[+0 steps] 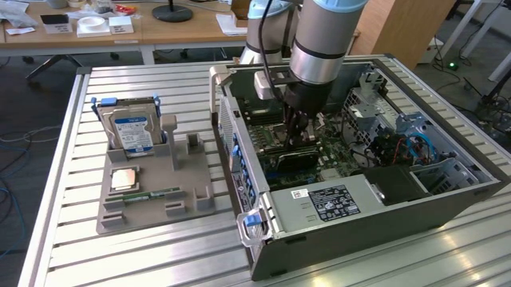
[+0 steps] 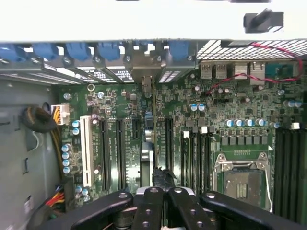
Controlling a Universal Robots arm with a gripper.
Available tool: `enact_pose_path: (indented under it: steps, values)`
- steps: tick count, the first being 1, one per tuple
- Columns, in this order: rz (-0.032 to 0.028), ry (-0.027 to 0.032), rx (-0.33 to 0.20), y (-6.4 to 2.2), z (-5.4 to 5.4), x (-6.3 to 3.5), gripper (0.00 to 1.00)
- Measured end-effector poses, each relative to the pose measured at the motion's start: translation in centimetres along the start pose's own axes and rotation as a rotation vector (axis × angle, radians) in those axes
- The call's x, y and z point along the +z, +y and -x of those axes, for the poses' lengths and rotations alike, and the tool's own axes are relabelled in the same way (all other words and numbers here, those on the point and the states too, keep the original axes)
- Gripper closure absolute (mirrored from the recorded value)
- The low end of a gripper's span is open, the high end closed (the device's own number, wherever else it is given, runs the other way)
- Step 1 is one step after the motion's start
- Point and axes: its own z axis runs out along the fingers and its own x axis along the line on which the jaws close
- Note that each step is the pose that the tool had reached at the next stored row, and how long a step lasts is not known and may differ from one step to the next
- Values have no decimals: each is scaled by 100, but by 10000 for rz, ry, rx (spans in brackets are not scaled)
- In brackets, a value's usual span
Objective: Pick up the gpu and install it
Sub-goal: 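Press down on the gpu until it lock into place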
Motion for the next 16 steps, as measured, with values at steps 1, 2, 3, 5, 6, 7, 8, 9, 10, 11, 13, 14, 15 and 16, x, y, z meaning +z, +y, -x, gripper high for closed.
enact_pose_path:
  steps: [1, 2, 3, 5, 6, 7, 8, 9, 10, 11, 13, 14, 15, 16]
  values:
    - [-1, -1, 0, -1, 1, -28, 89]
    - [0, 1, 0, -1, 2, -56, 89]
    - [-2, 1, 0, -1, 2, -75, 89]
    - [-3, -2, 0, -1, 3, -80, 89]
    - [-3, -2, 0, -1, 3, -80, 89]
    - [-3, -1, 0, -1, 3, -81, 89]
    - [-2, 1, -1, 0, 2, -81, 89]
    - [-2, 1, 2, 5, 2, -78, 89]
    - [-2, 3, 1, 12, 1, -75, 89]
    - [-2, 2, 0, 22, 1, -71, 89]
    - [-3, 0, 0, 42, 1, -61, 89]
    - [-3, -1, 0, 44, 1, -54, 89]
    - [-2, 0, -1, 44, 1, -44, 89]
    - [-2, 2, -1, 44, 0, -33, 89]
